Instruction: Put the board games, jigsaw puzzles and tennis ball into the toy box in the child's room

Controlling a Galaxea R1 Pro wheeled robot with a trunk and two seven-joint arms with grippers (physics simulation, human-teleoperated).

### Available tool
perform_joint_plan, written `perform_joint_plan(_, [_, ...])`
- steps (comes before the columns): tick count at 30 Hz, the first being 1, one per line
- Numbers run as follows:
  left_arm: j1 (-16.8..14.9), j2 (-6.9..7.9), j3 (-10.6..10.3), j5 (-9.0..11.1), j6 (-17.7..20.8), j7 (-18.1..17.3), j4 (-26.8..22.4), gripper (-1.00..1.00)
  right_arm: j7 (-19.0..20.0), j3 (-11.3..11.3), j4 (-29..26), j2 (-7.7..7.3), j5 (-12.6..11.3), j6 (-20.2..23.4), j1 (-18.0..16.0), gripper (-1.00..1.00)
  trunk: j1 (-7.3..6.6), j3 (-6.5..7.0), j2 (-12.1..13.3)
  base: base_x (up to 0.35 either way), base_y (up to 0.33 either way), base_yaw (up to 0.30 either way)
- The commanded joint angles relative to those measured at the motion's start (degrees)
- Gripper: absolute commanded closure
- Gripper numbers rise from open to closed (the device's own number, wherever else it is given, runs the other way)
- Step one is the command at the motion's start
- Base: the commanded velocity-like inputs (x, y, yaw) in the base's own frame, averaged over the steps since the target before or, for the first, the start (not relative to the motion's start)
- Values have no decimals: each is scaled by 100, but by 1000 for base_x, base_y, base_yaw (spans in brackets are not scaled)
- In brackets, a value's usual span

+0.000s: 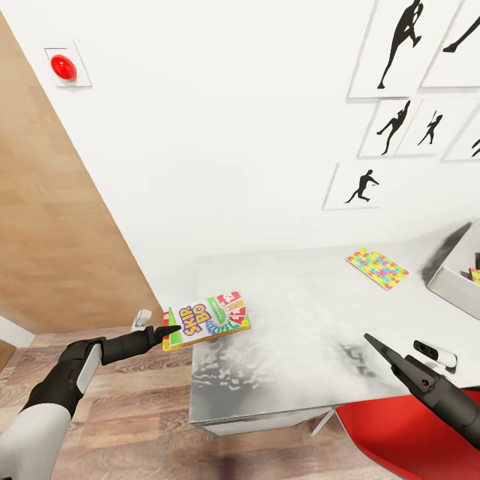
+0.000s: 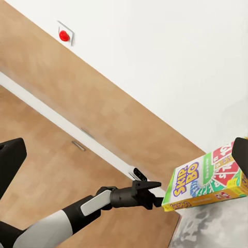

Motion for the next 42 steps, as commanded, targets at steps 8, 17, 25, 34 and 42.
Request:
perform_joint_plan(8, [-2,0,5,16,38,-9,1,100,11,-2,-1,1,-11,57,-3,-100,1,-6,-6,0,0,0])
perform_joint_plan(17, [-3,5,10,16,39,-9,1,100,11,-5,-1,1,-11,57,-3,-100,1,-6,-6,0,0,0])
perform_joint_plan(25, [-4,9,13,16,41,-9,1,100,11,-2,-1,1,-11,57,-3,-100,-174,138,315,0,0,0])
perform_joint_plan(34, [-5,9,13,16,67,-14,1,100,3,-2,-1,1,-11,57,-3,-100,-372,299,676,0,0,0])
perform_joint_plan(42, [-10,104,13,16,188,-197,-7,100,2,-2,2,15,-11,52,-3,-100,-548,443,997,0,0,0])
